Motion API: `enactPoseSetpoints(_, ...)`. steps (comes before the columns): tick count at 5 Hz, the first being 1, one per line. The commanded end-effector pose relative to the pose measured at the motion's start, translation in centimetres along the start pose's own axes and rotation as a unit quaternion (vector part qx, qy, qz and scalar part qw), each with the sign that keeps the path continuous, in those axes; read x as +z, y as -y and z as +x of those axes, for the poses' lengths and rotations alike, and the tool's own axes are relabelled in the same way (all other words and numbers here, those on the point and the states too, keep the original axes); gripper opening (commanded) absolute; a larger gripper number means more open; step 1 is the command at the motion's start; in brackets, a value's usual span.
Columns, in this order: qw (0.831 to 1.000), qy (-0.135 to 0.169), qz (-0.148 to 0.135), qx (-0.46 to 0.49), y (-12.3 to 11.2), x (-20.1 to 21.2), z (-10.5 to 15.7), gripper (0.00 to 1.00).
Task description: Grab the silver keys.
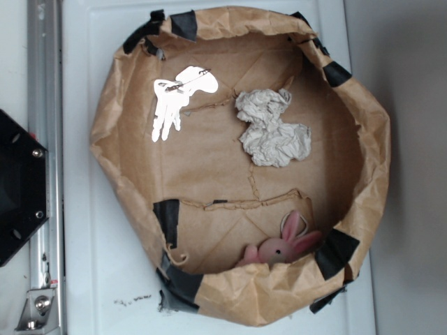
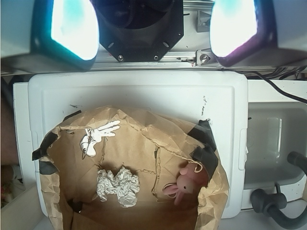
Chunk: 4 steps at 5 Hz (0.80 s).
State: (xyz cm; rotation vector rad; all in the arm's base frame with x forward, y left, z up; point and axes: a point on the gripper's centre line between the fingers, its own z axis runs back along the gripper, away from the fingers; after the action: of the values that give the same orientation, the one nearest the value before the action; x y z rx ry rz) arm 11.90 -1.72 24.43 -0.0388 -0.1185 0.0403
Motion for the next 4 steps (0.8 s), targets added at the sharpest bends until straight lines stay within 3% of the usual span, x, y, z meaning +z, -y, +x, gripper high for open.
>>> enactPoseSetpoints(1, 1.0, 0.0, 0.0, 0.0, 0.0, 0.0, 0.0, 1.0)
enactPoseSetpoints(3, 0.996, 0.034, -0.017, 0.075, 0.3, -1.4, 9.0, 1.0)
enactPoseSetpoints(4, 0.994, 0.048, -0.018, 0.097, -0.6, -2.5, 11.4, 1.0)
